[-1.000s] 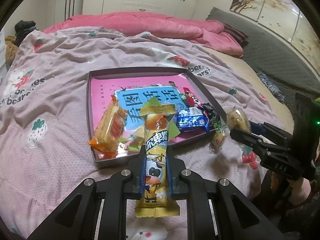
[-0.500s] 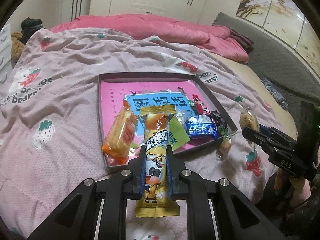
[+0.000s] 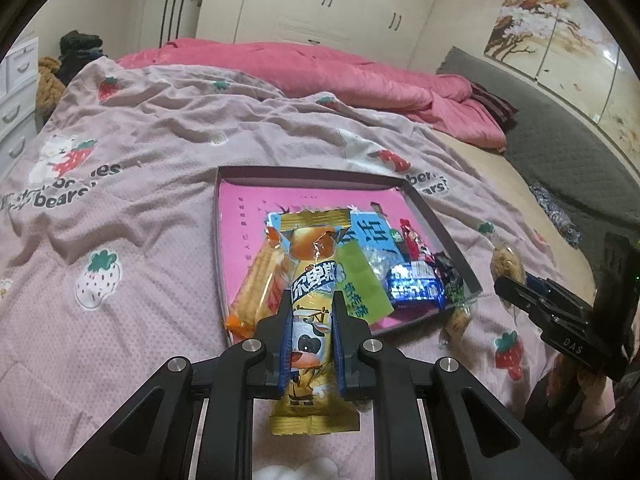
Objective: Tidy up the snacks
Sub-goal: 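Carry the candy bar over the tray with the left tool while the right tool carries the cookie bag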
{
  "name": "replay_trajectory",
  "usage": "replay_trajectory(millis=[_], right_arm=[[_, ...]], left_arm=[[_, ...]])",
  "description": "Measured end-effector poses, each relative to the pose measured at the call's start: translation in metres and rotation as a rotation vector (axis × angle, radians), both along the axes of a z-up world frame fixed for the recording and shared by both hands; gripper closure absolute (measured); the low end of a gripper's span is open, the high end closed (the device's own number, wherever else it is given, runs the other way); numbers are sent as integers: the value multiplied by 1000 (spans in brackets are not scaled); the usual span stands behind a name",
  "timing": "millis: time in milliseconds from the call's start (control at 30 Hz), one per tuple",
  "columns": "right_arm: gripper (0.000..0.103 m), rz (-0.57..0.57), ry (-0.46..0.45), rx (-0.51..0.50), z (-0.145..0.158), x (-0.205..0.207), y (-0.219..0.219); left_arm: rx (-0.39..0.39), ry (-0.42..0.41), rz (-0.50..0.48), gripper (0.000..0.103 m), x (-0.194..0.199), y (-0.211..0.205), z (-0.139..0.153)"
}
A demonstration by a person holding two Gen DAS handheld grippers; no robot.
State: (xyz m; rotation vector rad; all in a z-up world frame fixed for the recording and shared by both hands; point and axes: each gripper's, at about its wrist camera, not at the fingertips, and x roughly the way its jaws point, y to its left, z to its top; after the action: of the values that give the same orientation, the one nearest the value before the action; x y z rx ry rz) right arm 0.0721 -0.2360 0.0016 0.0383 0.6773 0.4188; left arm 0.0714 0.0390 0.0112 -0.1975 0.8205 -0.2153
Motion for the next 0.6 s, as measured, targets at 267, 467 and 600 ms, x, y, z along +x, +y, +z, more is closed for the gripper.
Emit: replay_trajectory(millis=[267,467,600], right_arm=[[57,-31,-22,8,3,8,-3],[57,-44,-27,9,3,15,-4],[57,-46,-23,11,2,19,-4]], left_arm=[[-16,-7,27,86,10,5,-5],[-6,-9,36,86,20,2,-10],[4,-15,32,86,26,-2,-13]])
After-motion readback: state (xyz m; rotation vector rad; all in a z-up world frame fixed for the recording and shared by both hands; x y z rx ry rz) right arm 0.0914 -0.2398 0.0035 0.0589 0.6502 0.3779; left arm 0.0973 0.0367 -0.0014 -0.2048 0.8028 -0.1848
